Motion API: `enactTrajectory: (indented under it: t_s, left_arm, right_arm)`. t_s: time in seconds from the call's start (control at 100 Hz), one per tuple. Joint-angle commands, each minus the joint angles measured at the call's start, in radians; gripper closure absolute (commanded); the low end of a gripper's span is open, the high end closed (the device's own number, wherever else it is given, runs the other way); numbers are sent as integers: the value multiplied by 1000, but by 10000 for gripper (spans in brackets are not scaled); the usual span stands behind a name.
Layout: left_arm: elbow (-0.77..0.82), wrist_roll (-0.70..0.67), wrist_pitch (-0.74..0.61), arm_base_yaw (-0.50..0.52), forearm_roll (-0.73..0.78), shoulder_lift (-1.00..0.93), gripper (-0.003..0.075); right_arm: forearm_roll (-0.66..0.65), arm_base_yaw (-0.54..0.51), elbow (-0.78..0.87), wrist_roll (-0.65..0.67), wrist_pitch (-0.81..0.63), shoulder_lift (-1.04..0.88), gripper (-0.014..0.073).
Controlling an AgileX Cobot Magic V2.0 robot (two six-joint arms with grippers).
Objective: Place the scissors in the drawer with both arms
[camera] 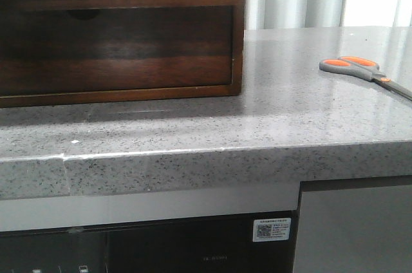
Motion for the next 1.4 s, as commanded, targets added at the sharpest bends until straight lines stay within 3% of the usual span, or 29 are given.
enactTrajectory:
  t_s: [0.0, 0.49, 0.59, 0.7, 0.81, 0.95, 1.12, 1.3, 1.39]
  left_arm:
    - [-13, -88, -50, -3, -117, -60, 739]
    - [76, -114, -10, -3, -117, -213, 733]
    - [76, -114, -10, -3, -117, -213, 644]
    - [76, -114, -12, -3, -117, -213, 482]
    - [76, -115, -21, -3, -117, -213, 412]
    - [83, -144, -55, -3, -103, -213, 414]
    - [107, -245, -145, -3, 65, -213, 414]
    - [110, -245, -170, -3, 54, -213, 417]
    - [110, -245, -188, -3, -32, -213, 418]
  right_arm:
    - [-1, 4, -35, -4, -62, 13, 639]
    - [-1, 4, -35, -4, -43, 13, 639]
    - [-1, 4, -35, -4, -38, 13, 639]
    - [-1, 4, -35, -4, -32, 13, 639]
    - [-1, 4, -35, -4, -32, 13, 639]
    - [-1, 4, -35, -4, -32, 13, 639]
    - [-1, 4, -35, -4, -32, 13, 639]
    - [-1, 4, -35, -4, -34, 13, 639]
    - [-1, 4, -35, -4, -41, 13, 639]
